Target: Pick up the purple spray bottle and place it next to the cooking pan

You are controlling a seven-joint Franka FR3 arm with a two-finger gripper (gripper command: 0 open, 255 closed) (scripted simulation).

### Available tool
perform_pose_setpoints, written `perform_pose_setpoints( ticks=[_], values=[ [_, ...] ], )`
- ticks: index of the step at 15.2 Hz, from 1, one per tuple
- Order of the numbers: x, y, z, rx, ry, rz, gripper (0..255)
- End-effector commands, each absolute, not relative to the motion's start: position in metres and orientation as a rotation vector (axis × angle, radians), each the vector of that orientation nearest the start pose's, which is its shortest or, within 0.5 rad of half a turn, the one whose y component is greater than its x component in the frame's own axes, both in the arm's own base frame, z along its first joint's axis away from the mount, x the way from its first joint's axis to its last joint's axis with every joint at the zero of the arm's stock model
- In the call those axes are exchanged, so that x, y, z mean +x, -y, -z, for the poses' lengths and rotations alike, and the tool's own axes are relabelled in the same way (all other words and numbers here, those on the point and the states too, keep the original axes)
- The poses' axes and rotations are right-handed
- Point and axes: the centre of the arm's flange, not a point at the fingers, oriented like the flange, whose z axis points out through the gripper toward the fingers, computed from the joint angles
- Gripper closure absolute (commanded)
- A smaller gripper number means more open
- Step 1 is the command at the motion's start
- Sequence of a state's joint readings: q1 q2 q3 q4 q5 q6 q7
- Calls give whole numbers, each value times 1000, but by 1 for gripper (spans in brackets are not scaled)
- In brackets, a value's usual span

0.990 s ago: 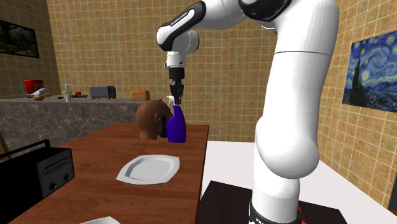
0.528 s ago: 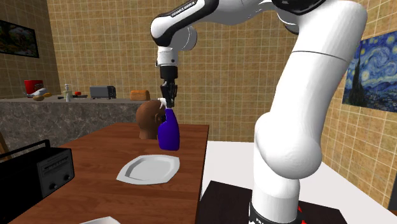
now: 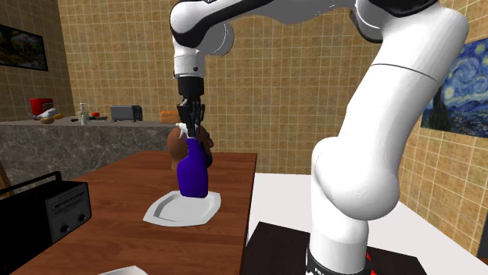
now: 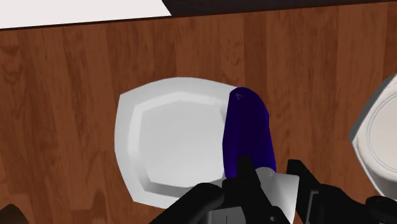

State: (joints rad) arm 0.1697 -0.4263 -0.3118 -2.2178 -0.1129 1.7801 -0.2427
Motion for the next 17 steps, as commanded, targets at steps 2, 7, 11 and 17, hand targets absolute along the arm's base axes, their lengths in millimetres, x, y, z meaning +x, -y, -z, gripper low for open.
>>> perform_pose_setpoints(
  ticks=[2,7,11,17],
  values=[
    [416,45,-533,-3111,237,-38,255],
    [410,-20,-533,-3111,237,-38,255],
    [405,-73,-533,-3111,237,-38,255],
    [397,-152,-534,-3111,237,-38,255]
  ],
)
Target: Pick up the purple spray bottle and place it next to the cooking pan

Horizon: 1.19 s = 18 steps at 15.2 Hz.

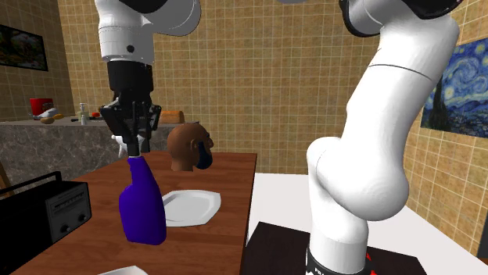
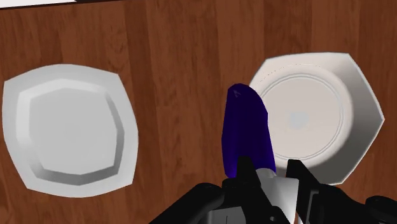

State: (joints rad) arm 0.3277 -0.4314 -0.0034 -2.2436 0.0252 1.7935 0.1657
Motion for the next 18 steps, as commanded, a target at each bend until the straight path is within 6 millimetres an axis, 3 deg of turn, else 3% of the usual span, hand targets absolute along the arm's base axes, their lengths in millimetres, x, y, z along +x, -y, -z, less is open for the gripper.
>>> perform_pose_setpoints(
  ticks=[1,18],
  values=[
    [396,-165,-534,-3111,237,-38,255],
    [376,-388,-534,-3111,237,-38,255]
  ],
)
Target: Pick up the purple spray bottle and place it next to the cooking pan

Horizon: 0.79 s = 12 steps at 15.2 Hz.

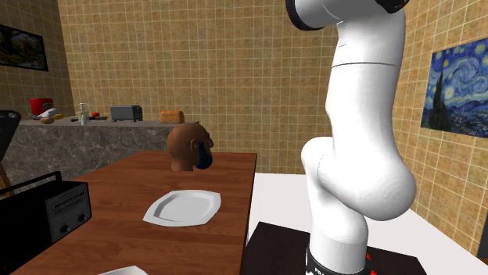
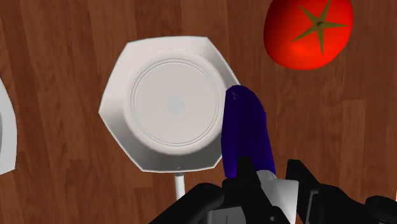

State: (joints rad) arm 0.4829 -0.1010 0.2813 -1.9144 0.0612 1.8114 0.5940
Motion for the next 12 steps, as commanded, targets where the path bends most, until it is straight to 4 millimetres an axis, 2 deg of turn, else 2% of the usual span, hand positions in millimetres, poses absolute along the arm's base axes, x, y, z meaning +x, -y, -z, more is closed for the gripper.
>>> perform_pose_setpoints(
  ticks=[1,10,12],
  values=[
    [375,-402,-534,-3111,237,-38,255],
    [364,-518,-534,-3111,237,-38,255],
    [364,-518,-524,-3111,237,-38,255]
  ],
)
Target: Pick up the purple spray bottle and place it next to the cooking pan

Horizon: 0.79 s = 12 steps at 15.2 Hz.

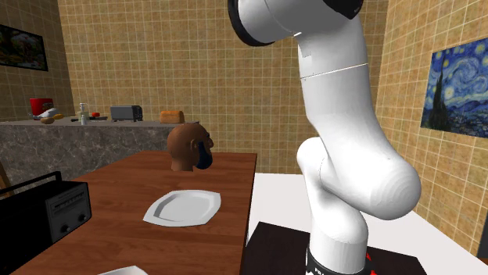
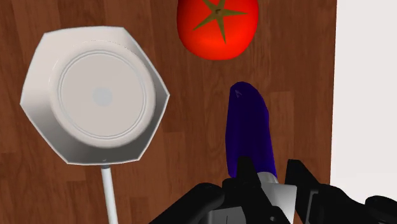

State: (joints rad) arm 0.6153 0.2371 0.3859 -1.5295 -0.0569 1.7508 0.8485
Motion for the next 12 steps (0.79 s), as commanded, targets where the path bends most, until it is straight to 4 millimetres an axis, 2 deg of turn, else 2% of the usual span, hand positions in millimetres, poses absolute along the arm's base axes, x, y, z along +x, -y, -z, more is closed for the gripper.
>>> perform_pose_setpoints(
  ticks=[1,12],
  values=[
    [364,-518,-518,-3111,237,-38,255],
    [364,-518,-460,-3111,237,-38,255]
  ],
)
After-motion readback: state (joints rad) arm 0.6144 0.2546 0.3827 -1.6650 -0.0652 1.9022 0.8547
